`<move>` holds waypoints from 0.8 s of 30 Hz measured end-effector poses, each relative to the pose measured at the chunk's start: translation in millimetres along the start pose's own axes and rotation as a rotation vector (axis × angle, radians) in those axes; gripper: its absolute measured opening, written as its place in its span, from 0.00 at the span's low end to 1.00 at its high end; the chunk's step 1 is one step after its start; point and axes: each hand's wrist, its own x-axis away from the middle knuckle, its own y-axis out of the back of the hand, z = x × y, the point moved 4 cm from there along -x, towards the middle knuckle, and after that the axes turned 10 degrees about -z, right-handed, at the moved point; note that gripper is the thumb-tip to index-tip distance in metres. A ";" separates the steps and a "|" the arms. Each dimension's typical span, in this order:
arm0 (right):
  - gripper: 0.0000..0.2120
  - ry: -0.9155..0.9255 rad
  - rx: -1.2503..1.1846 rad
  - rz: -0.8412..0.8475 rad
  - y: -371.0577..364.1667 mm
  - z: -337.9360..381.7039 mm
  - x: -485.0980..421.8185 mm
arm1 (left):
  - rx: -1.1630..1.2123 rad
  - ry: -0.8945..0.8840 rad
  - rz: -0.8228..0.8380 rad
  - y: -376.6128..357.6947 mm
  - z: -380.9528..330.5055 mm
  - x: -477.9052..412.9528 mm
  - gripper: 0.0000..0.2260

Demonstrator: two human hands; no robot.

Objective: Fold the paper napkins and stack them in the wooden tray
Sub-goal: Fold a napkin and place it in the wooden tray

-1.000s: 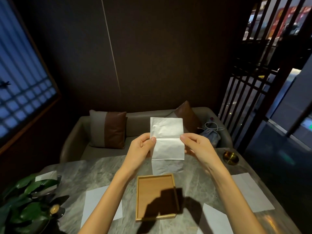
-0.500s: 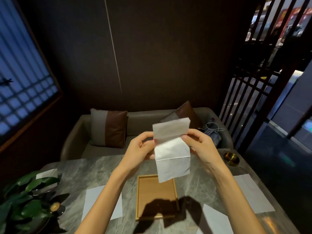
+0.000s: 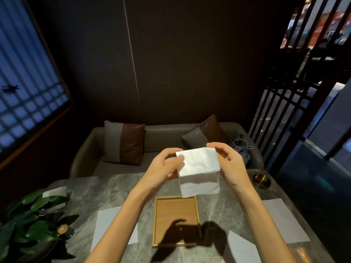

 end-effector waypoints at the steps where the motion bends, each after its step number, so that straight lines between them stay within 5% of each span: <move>1: 0.11 0.004 0.003 0.002 0.0 -0.3 -0.5 | -0.028 -0.011 0.016 -0.5 0.5 0.1 0.10; 12: 0.17 -0.261 -0.057 0.161 0.1 -20.7 10.5 | -0.124 -0.024 -0.062 -0.3 2.3 -4.5 0.10; 24: 0.18 -0.233 -0.034 0.241 -6.6 -29.6 18.1 | -0.179 -0.036 -0.243 2.0 2.6 -11.4 0.16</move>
